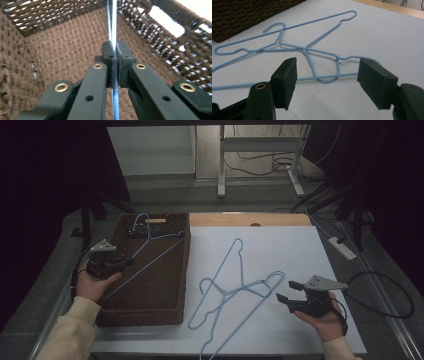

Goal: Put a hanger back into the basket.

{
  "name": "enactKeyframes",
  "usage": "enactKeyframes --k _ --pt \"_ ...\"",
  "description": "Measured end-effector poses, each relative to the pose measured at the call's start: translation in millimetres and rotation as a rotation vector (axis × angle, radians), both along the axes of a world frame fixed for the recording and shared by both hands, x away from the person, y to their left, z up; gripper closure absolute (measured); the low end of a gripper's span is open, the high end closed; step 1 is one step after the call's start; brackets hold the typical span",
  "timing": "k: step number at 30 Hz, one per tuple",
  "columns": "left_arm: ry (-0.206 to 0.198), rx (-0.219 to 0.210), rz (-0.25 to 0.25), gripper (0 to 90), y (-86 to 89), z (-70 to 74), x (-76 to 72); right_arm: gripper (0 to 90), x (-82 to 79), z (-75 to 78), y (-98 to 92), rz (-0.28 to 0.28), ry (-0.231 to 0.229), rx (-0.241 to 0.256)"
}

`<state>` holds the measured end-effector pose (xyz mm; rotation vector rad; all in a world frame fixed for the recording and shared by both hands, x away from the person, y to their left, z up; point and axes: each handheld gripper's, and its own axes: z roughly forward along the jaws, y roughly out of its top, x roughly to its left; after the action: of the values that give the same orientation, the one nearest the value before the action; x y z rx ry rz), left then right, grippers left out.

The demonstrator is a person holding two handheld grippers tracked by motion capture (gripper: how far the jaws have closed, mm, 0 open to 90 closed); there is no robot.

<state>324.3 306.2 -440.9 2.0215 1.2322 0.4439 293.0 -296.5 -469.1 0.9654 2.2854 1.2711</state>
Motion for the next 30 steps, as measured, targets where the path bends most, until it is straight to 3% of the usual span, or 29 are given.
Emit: enactKeyframes --k 1,2,6,10,11,15,21,30 --pt "0.000 0.000 0.000 86.9 0.0 0.0 0.0 32.5 0.0 0.0 0.0 0.000 0.000 0.000" --pt "0.020 0.082 0.013 86.9 -2.1 -0.6 1.4 32.5 0.2 -0.3 0.1 0.000 0.001 -0.002" --pt "0.047 0.128 0.017 86.9 -4.3 -2.4 3.5 32.5 1.1 -1.0 0.7 0.002 0.003 -0.004" --pt "0.099 0.186 0.039 86.9 -7.7 -6.7 8.6 32.3 1.3 -2.2 2.9 0.008 0.005 -0.022" --pt "0.099 0.186 0.039 86.9 -7.7 -6.7 8.6 32.3 1.1 -2.3 3.2 0.009 0.006 -0.025" --pt "0.166 0.215 0.088 86.6 -8.2 -11.8 15.6 32.3 1.2 -2.4 3.1 0.010 0.007 -0.026" --pt "0.235 0.265 0.106 86.5 -11.7 -19.2 20.5 32.2 0.8 -1.6 2.3 0.008 0.004 -0.020" --pt "0.268 0.338 0.145 85.6 -14.1 -27.1 25.2 32.2 0.8 -2.0 2.2 0.008 0.006 -0.023"
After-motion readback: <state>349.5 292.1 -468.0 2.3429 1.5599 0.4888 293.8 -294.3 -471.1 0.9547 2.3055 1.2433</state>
